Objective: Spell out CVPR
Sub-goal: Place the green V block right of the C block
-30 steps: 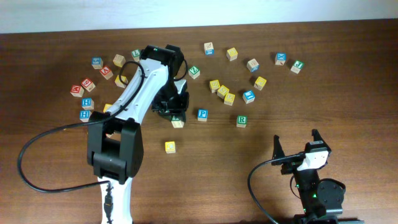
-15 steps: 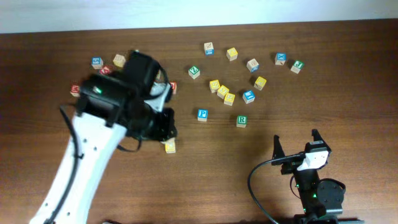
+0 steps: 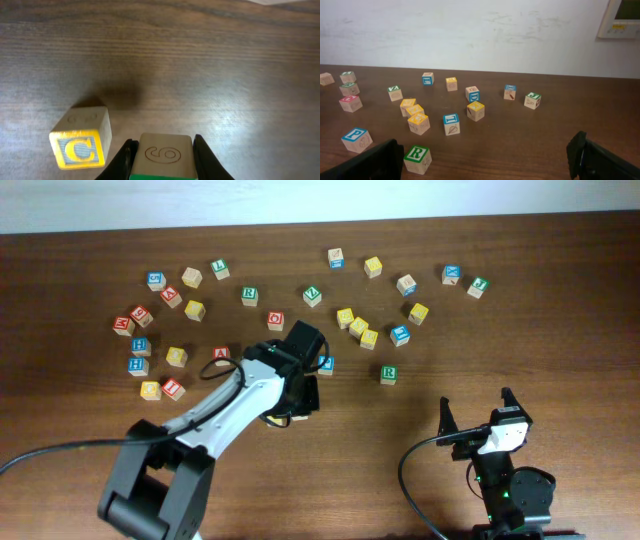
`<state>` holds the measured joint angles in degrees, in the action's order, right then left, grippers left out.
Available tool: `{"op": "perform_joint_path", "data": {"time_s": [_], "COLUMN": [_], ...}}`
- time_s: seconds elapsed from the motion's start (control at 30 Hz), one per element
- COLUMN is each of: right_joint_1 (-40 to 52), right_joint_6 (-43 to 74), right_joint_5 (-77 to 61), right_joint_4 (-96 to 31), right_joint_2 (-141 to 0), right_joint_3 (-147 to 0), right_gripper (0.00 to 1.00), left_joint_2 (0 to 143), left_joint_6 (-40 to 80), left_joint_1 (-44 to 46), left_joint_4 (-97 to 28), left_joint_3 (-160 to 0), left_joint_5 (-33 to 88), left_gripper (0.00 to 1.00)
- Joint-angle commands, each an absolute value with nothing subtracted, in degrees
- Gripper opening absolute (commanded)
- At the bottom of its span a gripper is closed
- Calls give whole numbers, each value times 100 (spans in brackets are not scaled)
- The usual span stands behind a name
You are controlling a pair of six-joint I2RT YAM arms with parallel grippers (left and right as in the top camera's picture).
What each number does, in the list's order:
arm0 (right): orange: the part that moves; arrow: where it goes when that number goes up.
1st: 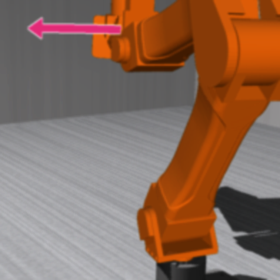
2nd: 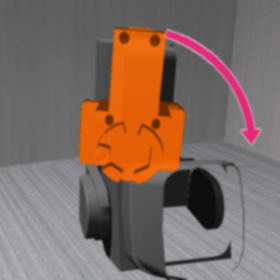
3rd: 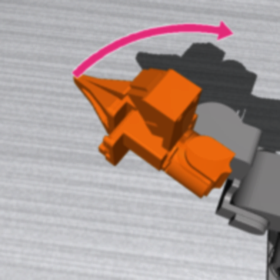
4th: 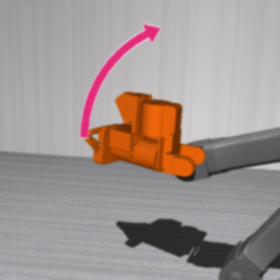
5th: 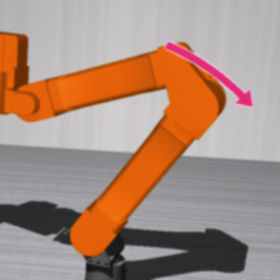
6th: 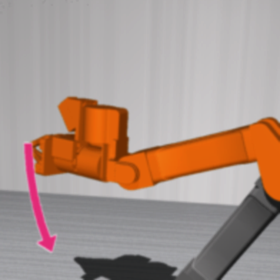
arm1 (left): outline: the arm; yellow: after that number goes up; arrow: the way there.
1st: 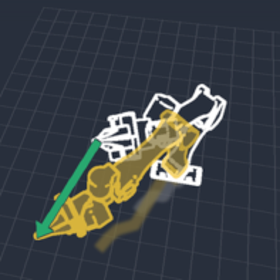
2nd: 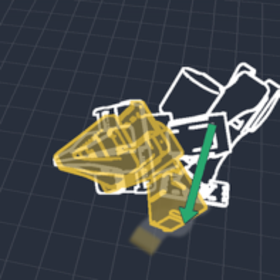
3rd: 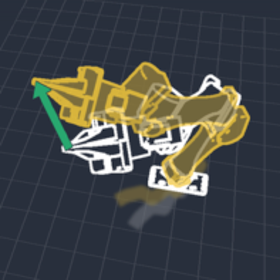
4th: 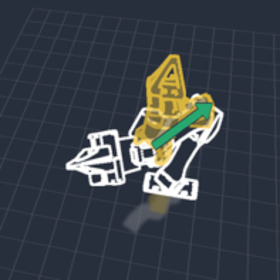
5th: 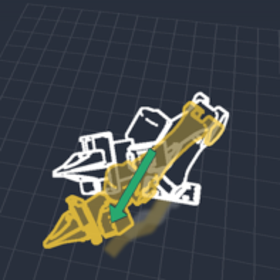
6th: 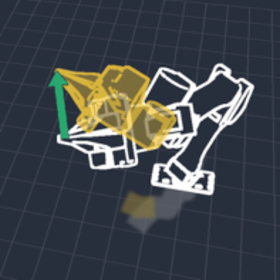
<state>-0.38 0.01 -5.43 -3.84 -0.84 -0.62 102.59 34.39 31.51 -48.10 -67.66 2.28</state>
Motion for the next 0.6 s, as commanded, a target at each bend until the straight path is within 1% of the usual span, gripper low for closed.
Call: {"op": "perform_joint_path", "data": {"time_s": [0.0, 0.1, 0.2, 0.23, 0.3, 0.43, 0.57], "right_joint_1": [-34, -34, -34, -34, -34, -34, -34], "right_joint_6": [45, 45, 45, 45, 45, 45, 45], "right_joint_5": [-534, -534, -534, -534, -534, -537, -534], "right_joint_4": [-412, -412, -412, -412, -412, -412, -412], "right_joint_2": [-40, -40, -40, -40, -40, -40, -40], "right_joint_3": [-32, -32, -32, -32, -32, -32, -32], "right_gripper": [98, 98, 98, 98, 98, 98, 98], "left_joint_2": [10575, 10779, 10901, 10901, 10901, 10901, 10901], "left_joint_6": [3562, 3691, 3691, 3691, 3688, 3686, 3662], "left_joint_1": [3216, 3391, 3448, 3446, 3446, 3446, 3435], "left_joint_4": [-4733, -4700, -4600, -4563, -4560, -4571, -4803], "left_joint_3": [-6737, -6735, -6735, -6735, -6735, -6748, -7000], "left_joint_5": [23, -440, -458, -460, -460, -456, -456], "left_gripper": [15, 18, 19, 22, 33, 38, 39]}}
